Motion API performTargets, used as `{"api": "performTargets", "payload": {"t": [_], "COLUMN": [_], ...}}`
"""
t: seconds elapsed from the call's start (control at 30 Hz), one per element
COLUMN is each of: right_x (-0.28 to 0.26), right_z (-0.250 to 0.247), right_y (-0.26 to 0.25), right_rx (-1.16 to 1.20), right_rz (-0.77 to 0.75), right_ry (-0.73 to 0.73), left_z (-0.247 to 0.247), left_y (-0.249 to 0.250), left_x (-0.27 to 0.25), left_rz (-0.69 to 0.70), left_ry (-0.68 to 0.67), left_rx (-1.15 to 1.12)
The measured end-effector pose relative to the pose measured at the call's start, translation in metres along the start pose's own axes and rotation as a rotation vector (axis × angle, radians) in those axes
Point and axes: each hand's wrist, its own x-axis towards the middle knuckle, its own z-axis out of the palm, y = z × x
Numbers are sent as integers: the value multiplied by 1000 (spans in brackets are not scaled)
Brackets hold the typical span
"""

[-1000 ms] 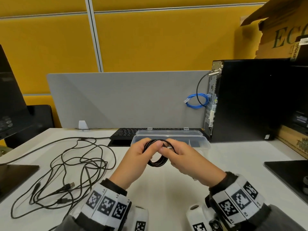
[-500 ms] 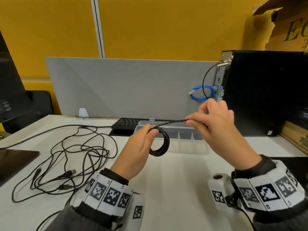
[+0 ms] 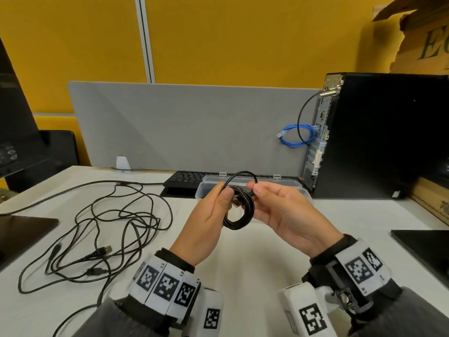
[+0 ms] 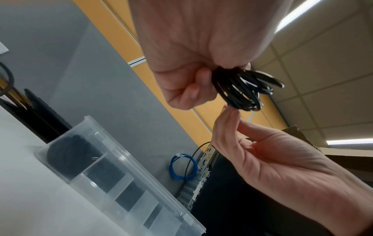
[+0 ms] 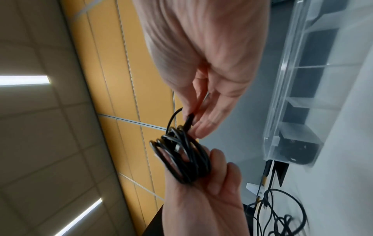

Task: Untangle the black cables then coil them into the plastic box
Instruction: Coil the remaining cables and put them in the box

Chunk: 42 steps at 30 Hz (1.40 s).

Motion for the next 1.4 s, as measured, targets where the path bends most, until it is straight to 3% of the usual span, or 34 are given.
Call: {"api": "performTargets", "payload": {"t": [0.2,0.4,0.63,0.8,0.93,1.07,1.2,1.27,1.4], "right_x": [0,0,-8,-14,-8,-4,-13,-15,-19], "right_z": [5,10,18,19,16,5,9,9,10], "right_y": [4,16,14,11,12,0,-12,-13,-8], "right_rx": [199,325,172,-126,-388,-685,-859,-1086,-1588], "right_rz": [110,244,110,-67,-231,-548,-828,-842,-582], "right_ry": [-18,-21,-61,-186,-44,175,168,110,-20], "left_z": [2,6,5,1,5,2,-4,-8,-7], "left_y": [1,-5,-12,-15,-13,-13,-13,-12,-11], "left_x": [1,2,5,4,5,5,9,10,10], "left_rz": [10,-144,-100,-80,-130,-169,-198,-209,-132], "left_ry": [-9,17,67,65,37,49,131,182,219], "left_rx": [-6,-166,78,105,117,57,-50,-177,-216]}}
